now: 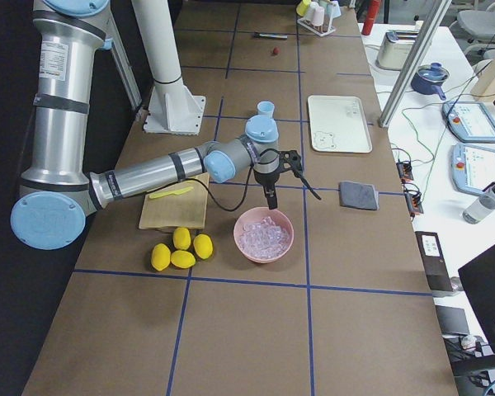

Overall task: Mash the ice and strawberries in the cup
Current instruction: 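Lower the right gripper into the bowl toward another ice cube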

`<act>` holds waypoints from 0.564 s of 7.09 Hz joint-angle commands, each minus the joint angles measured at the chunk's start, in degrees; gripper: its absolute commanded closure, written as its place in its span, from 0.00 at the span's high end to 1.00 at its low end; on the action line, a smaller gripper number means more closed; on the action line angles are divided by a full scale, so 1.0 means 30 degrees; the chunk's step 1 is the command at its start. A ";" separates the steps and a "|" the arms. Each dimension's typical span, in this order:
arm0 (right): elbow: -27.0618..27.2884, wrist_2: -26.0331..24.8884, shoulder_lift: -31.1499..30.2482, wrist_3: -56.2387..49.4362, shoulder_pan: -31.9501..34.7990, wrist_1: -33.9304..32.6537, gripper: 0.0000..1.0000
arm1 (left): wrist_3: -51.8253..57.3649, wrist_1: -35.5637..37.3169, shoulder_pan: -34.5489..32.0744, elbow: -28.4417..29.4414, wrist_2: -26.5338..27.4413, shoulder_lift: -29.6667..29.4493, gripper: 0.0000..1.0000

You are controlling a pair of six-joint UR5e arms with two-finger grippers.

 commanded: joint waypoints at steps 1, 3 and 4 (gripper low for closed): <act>-0.1608 0.0016 0.0167 -0.0929 -0.0011 -0.0018 0.99 | 0.0000 0.0000 0.0000 -0.0004 0.0000 0.0000 1.00; -0.2431 0.0046 0.0284 -0.1219 -0.0040 0.0011 0.99 | 0.0000 0.0000 0.0000 -0.0004 0.0000 0.0000 1.00; -0.2782 0.0017 0.0401 -0.1454 -0.0099 -0.0018 0.99 | 0.0000 0.0000 0.0000 -0.0004 0.0000 0.0000 1.00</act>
